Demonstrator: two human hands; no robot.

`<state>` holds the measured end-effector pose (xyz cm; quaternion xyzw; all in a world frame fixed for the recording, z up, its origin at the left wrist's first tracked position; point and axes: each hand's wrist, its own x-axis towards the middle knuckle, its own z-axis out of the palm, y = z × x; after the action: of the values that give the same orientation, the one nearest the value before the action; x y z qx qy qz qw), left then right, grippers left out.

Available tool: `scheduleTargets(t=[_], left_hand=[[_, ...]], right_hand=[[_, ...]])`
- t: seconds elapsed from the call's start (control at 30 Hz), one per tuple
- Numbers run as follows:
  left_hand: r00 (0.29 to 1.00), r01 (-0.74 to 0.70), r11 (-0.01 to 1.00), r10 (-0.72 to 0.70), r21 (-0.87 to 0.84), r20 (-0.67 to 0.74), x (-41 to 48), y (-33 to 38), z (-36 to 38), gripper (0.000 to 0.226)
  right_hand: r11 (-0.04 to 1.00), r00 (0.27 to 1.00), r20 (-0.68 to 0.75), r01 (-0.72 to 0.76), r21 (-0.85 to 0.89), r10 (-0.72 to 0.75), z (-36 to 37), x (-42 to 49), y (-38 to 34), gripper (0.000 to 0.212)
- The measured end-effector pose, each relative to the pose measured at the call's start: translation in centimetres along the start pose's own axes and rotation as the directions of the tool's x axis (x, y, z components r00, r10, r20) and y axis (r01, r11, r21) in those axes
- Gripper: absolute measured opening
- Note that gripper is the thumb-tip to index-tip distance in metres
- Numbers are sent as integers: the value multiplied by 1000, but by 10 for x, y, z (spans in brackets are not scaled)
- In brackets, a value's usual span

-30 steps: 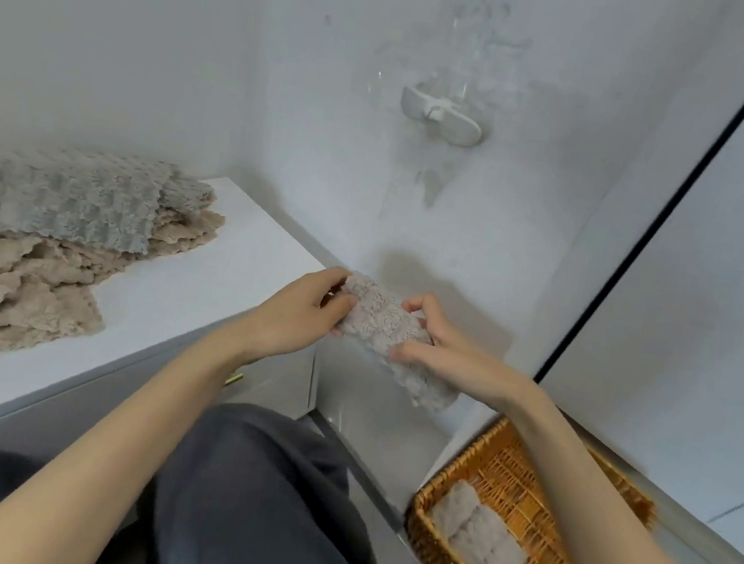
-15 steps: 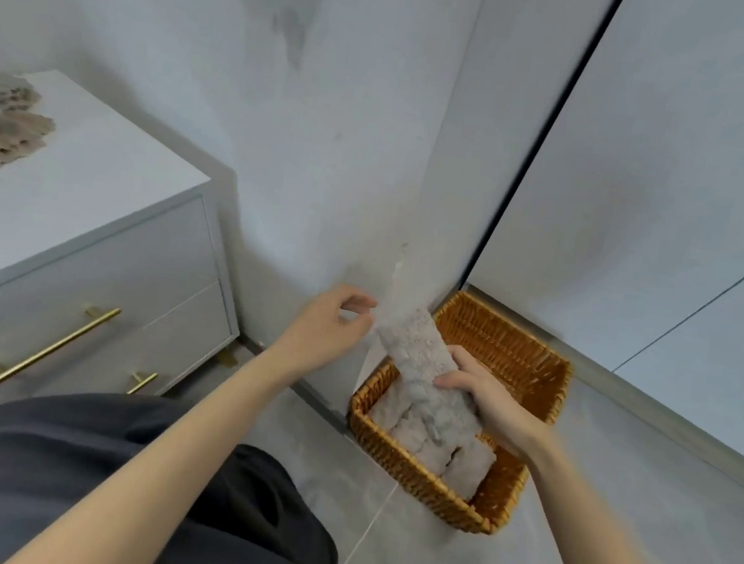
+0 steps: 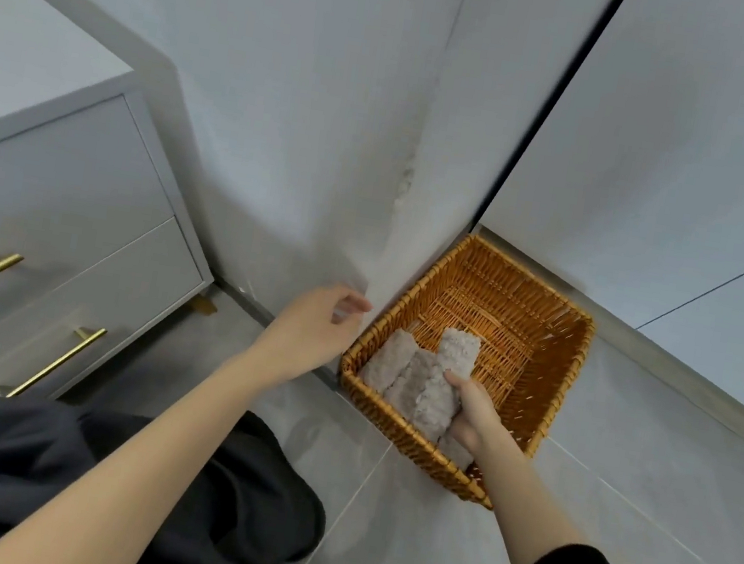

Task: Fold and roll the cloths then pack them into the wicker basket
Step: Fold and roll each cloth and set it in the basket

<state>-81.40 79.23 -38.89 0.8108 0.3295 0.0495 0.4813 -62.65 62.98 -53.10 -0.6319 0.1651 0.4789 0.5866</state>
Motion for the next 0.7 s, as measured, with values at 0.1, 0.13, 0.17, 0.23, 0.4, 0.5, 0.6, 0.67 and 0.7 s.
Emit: scheduleTargets(t=[0.1, 0.13, 0.17, 0.23, 0.4, 0.5, 0.6, 0.67, 0.7], left_hand=[[1000, 11, 1000, -11, -6, -27, 6, -9, -6, 16], [999, 14, 1000, -14, -11, -37, 8, -12, -7, 16], [999, 17, 1000, -18, -15, -47, 8, -15, -9, 16], [998, 29, 999, -30, -17, -61, 9, -19, -10, 17], [996, 53, 999, -53, 7, -70, 13, -26, -8, 23], [996, 55, 998, -53, 21, -70, 17, -26, -8, 26], [996, 64, 998, -62, 28, -66, 19, -24, -7, 26], [996, 67, 997, -65, 25, -66, 20, -24, -6, 25], [996, 66, 997, -65, 26, -66, 20, -24, -6, 25]], right_hand=[[991, 999, 35, -29, 129, 25, 29, 17, 14, 39], [987, 998, 41, -48, 152, 43, 39, 21, 17, 38], [980, 997, 46, -73, 182, 66, 47, 25, 20, 38], [962, 992, 63, -119, 245, 107, 59, 32, 25, 38], [982, 991, 21, -136, 130, 134, 76, 50, 31, 37], [986, 991, -124, -71, -149, 53, 76, 60, 34, 32], [893, 956, -264, -5, -451, -128, 73, 62, 35, 28], [832, 918, -229, 160, -531, -322, 73, 61, 36, 30], [795, 902, -172, 242, -557, -395, 74, 59, 37, 34]])
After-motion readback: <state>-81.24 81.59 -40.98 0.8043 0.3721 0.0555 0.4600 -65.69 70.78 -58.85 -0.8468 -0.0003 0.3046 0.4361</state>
